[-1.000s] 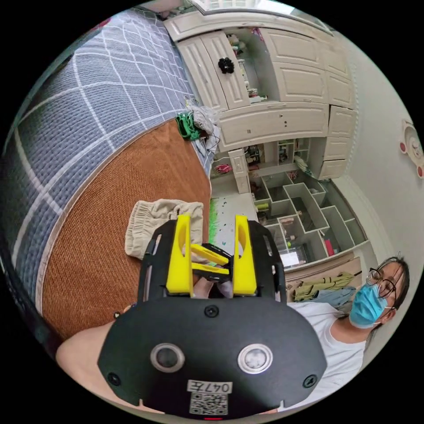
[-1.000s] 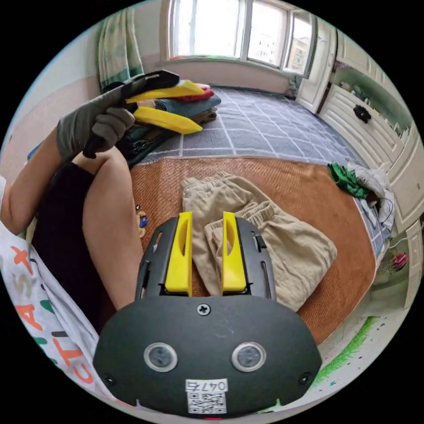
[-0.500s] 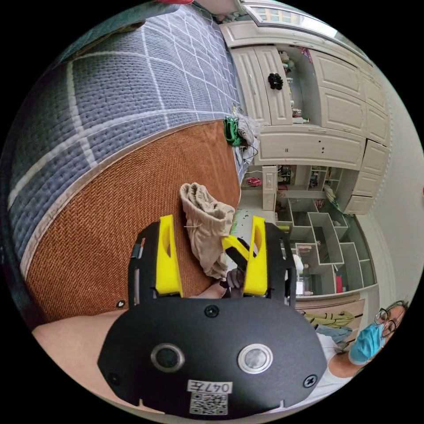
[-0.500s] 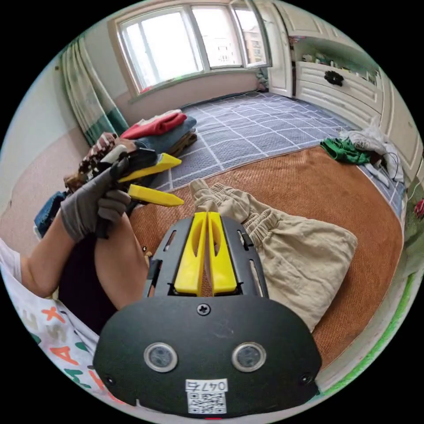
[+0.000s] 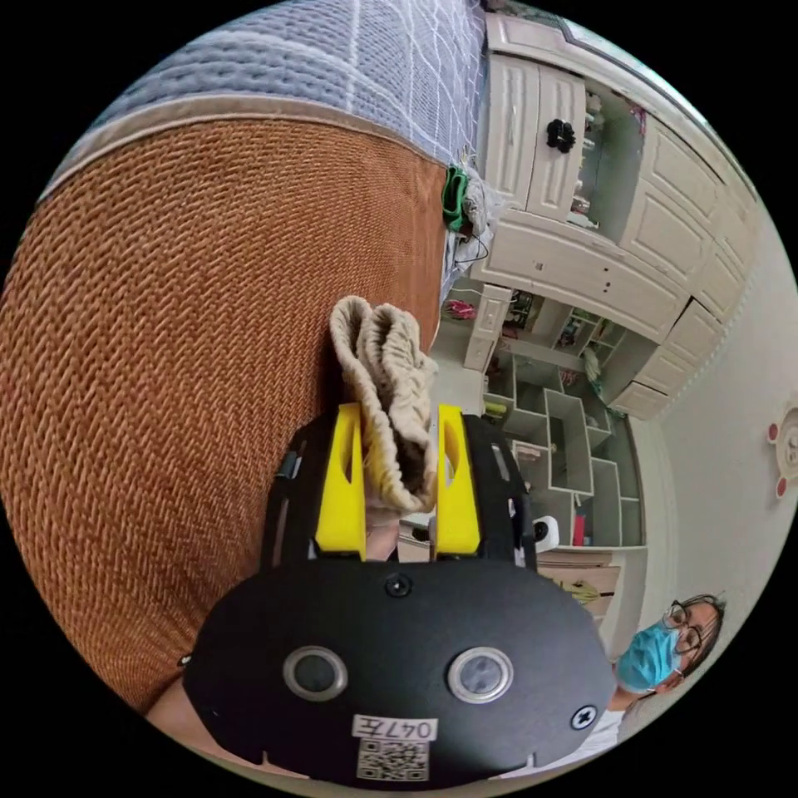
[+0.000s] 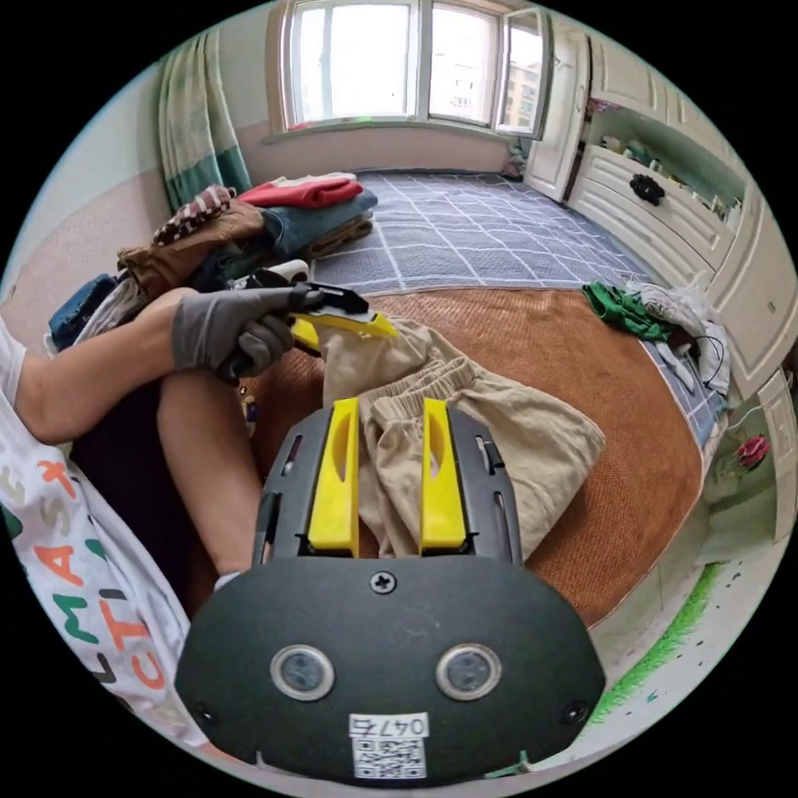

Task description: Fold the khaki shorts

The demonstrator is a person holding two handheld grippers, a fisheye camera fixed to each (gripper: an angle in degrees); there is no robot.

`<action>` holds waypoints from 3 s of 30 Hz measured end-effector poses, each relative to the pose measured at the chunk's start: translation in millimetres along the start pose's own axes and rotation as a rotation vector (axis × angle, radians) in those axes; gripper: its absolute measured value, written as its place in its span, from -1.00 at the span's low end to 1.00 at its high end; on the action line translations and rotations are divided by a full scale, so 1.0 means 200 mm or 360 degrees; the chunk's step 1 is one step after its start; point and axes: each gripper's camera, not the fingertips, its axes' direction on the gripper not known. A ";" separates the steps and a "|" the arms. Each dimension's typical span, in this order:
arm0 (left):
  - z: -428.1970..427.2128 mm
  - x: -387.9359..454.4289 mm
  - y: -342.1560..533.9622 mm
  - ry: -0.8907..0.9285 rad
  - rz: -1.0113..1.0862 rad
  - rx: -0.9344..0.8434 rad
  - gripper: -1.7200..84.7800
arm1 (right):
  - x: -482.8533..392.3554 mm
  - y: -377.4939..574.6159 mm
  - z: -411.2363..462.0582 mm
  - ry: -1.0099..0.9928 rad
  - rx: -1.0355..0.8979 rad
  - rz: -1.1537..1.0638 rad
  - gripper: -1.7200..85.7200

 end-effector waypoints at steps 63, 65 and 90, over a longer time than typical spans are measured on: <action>-3.01 -0.54 1.05 -0.0790 0.1015 0.0583 -0.76 | 0.75 -0.96 0.29 -0.0723 0.0551 0.0009 -0.94; -3.48 -0.64 0.99 -0.0890 0.0919 0.0704 -0.76 | 0.65 -1.21 0.40 -0.0757 0.0536 0.0002 -0.94; -4.69 -2.26 2.87 -0.1365 0.1018 0.1320 -0.59 | 0.53 0.21 0.75 -0.0511 0.0467 -0.0066 -0.99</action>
